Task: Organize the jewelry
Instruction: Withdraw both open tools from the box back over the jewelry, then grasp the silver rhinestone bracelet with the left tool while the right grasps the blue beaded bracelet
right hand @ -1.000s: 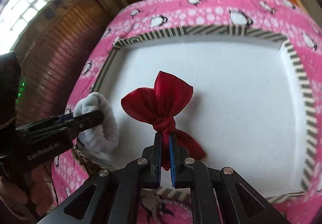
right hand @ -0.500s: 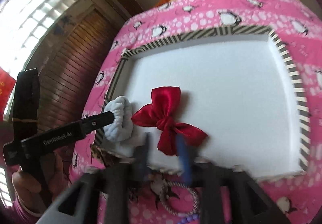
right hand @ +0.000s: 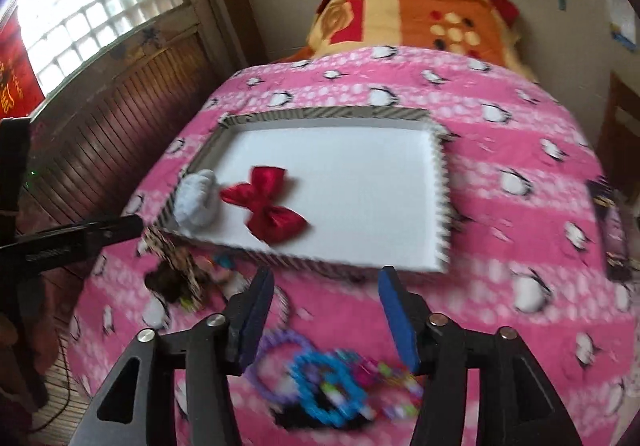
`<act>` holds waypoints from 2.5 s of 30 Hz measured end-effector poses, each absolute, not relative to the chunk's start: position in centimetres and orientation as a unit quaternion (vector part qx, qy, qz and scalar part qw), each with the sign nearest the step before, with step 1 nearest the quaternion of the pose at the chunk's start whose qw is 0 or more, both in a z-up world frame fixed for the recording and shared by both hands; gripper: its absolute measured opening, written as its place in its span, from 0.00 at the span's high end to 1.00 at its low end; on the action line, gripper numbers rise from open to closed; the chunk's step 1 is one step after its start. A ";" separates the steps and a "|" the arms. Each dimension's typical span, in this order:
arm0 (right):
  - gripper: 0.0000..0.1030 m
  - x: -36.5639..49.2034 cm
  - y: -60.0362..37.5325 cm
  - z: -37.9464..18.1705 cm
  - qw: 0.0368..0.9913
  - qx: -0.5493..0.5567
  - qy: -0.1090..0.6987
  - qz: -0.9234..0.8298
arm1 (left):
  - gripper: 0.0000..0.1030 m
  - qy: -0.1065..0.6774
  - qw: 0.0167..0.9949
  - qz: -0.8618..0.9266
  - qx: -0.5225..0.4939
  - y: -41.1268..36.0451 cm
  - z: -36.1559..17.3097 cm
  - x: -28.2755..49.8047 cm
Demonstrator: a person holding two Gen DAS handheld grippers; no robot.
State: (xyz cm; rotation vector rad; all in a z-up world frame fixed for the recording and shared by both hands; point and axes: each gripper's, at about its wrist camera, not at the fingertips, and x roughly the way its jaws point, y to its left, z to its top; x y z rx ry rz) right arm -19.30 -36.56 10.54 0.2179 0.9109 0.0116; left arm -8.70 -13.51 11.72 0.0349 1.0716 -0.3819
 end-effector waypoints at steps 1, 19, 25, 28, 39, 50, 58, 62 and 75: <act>0.45 -20.1 -37.0 10.4 0.891 0.107 0.441 0.000 | 0.33 0.507 0.842 -0.185 0.017 -13.6 11.7 -9.3; 0.45 -30.1 -42.8 7.2 0.867 0.150 0.473 -0.053 | 0.33 0.529 0.818 -0.224 0.039 -17.2 10.0 -16.6; 0.45 -30.6 -43.0 7.1 0.865 0.156 0.475 -0.047 | 0.33 0.522 0.821 -0.228 0.043 -17.8 10.8 -17.2; 0.45 -30.7 -42.9 7.2 0.866 0.154 0.474 -0.044 | 0.33 0.528 0.818 -0.226 0.042 -17.8 10.6 -17.3; 0.45 -30.7 -43.3 7.2 0.866 0.157 0.474 -0.044 | 0.33 0.535 0.812 -0.228 0.037 -18.0 10.1 -17.3; 0.44 -30.2 -43.0 6.2 0.859 0.162 0.484 -0.041 | 0.33 0.551 0.803 -0.226 0.032 -17.8 9.1 -16.9; 0.44 -29.8 -42.8 5.9 0.857 0.166 0.486 -0.039 | 0.33 0.561 0.795 -0.229 0.033 -17.9 8.3 -16.6; 0.44 -29.3 -42.6 5.6 0.855 0.165 0.490 -0.036 | 0.33 0.561 0.793 -0.234 0.041 -18.4 8.1 -16.4; 0.65 -25.5 -38.5 6.0 0.864 0.141 0.482 0.034 | 0.33 0.573 0.791 -0.210 0.044 -17.6 6.2 -13.6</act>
